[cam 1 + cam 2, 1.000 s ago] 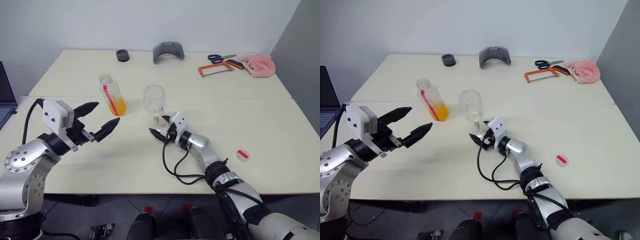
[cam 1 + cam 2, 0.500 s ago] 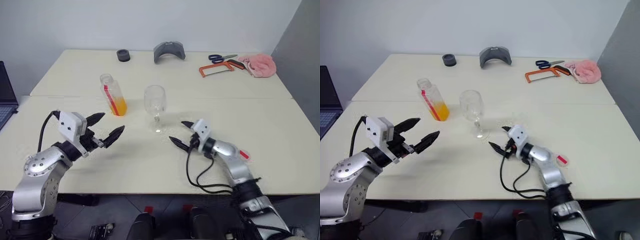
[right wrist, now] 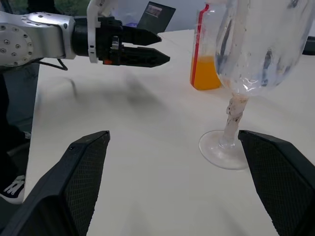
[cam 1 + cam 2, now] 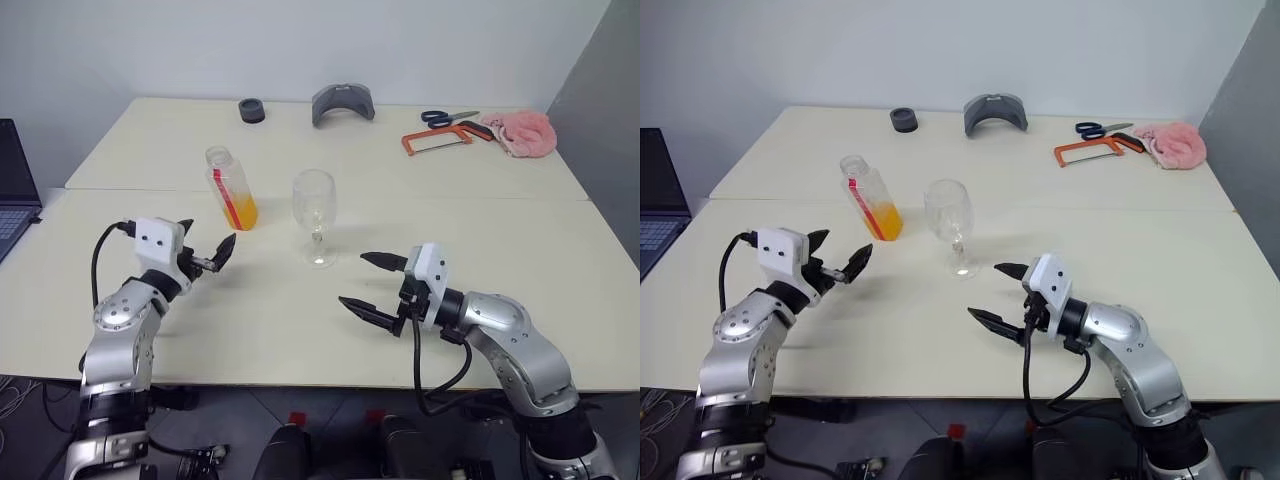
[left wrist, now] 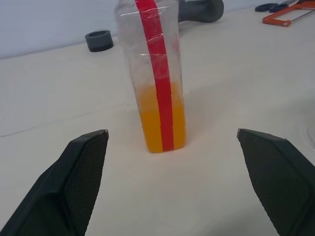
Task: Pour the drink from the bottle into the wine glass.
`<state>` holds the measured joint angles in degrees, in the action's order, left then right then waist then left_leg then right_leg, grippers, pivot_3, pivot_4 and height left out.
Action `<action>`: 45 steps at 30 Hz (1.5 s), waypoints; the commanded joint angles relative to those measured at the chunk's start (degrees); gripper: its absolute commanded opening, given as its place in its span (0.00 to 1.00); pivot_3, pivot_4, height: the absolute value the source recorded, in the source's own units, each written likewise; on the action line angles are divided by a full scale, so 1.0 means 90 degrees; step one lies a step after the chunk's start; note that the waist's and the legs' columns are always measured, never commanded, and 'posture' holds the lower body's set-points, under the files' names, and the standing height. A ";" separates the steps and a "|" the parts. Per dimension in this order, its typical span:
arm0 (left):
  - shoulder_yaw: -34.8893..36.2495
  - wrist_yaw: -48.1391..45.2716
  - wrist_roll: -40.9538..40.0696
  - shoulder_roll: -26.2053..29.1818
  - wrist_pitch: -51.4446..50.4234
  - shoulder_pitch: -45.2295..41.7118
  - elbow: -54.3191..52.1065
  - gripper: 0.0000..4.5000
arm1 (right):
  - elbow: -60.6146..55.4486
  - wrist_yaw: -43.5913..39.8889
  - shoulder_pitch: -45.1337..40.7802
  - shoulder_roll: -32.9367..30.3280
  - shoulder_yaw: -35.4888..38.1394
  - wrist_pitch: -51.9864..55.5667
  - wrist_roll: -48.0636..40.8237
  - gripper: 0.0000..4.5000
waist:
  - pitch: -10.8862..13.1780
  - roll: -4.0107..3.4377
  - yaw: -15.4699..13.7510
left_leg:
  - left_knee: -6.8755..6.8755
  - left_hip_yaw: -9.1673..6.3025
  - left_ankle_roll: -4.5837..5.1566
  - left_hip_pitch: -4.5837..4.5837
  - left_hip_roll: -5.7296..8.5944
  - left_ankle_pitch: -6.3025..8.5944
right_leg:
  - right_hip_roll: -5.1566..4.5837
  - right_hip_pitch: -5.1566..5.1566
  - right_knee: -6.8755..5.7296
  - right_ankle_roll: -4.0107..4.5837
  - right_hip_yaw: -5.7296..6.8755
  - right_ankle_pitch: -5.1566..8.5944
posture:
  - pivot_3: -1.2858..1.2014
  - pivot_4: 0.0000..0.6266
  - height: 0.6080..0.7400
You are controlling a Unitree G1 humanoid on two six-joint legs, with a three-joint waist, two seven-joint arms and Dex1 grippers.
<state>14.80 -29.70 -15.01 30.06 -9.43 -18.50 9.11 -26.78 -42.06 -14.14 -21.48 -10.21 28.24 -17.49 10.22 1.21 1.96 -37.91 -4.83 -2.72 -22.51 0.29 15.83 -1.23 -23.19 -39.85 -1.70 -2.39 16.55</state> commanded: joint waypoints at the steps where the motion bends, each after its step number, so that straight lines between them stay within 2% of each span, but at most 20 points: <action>1: -0.0036 -0.0062 0.0110 0.0120 0.0252 -0.0443 0.0423 1.00 | -0.0416 0.0181 -0.0101 0.0012 0.0037 0.0129 -0.0159 0.99 | 0.0000 0.0000 -0.0004 | -0.0001 0.0001 0.0000 0.0000 0.0001 0.0000 | 0.0000 0.0000 0.0000 0.0000 0.0000 0.0000 | 0.52 0.24 1.00; 11: -0.0220 -0.0139 0.0295 0.0049 0.0585 -0.1482 0.1789 1.00 | -0.0740 0.0351 -0.0247 -0.0092 0.0093 0.0302 -0.0339 0.99 | 0.0000 0.0001 -0.0005 | -0.0003 -0.0002 0.0000 -0.0004 0.0004 0.0000 | 0.0000 -0.0001 0.0000 0.0000 0.0003 0.0000 | 0.52 0.24 1.00; 20: -0.0377 -0.0230 0.0385 -0.0020 0.0851 -0.2113 0.2612 1.00 | -0.1036 0.0306 -0.0391 -0.0086 0.0312 0.0410 -0.1079 0.99 | 0.0000 0.0002 -0.0007 | -0.0005 -0.0006 -0.0001 -0.0008 0.0005 0.0000 | -0.0001 -0.0001 0.0000 0.0000 0.0005 0.0000 | 0.52 0.24 1.00; 39: -0.0486 -0.0288 0.0604 -0.0069 0.1498 -0.3268 0.4214 1.00 | -0.0901 0.0398 -0.0578 -0.0135 0.0136 0.0324 -0.1064 0.99 | 0.0000 0.0003 -0.0006 | -0.0007 -0.0006 -0.0001 -0.0010 0.0015 -0.0001 | 0.0002 -0.0003 -0.0001 0.0000 0.0009 0.0000 | 0.52 0.24 1.00; 42: -0.0482 -0.0259 0.0644 -0.0076 0.1598 -0.3399 0.4457 0.86 | -0.0889 0.0407 -0.0593 -0.0126 0.0124 0.0310 -0.1053 1.00 | 0.0000 0.0003 -0.0004 | -0.0007 -0.0006 -0.0001 -0.0011 0.0015 -0.0001 | 0.0001 -0.0004 -0.0002 0.0000 0.0009 0.0000 | 0.52 0.24 1.00; 45: -0.0464 -0.0242 0.0653 -0.0091 0.1673 -0.3472 0.4630 0.66 | -0.0886 0.0418 -0.0599 -0.0118 0.0113 0.0300 -0.1038 1.00 | 0.0000 0.0003 -0.0002 | -0.0007 -0.0006 -0.0001 -0.0010 0.0015 -0.0001 | 0.0002 -0.0004 -0.0002 0.0000 0.0008 0.0000 | 0.52 0.24 1.00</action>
<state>10.46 -32.01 -9.37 29.03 4.24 -48.06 50.69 -33.50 -38.51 -18.67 -22.50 -9.26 31.88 -26.52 10.21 1.23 1.95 -37.97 -4.89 -2.73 -22.60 0.43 15.82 -1.22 -23.23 -39.87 -1.71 -2.31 16.55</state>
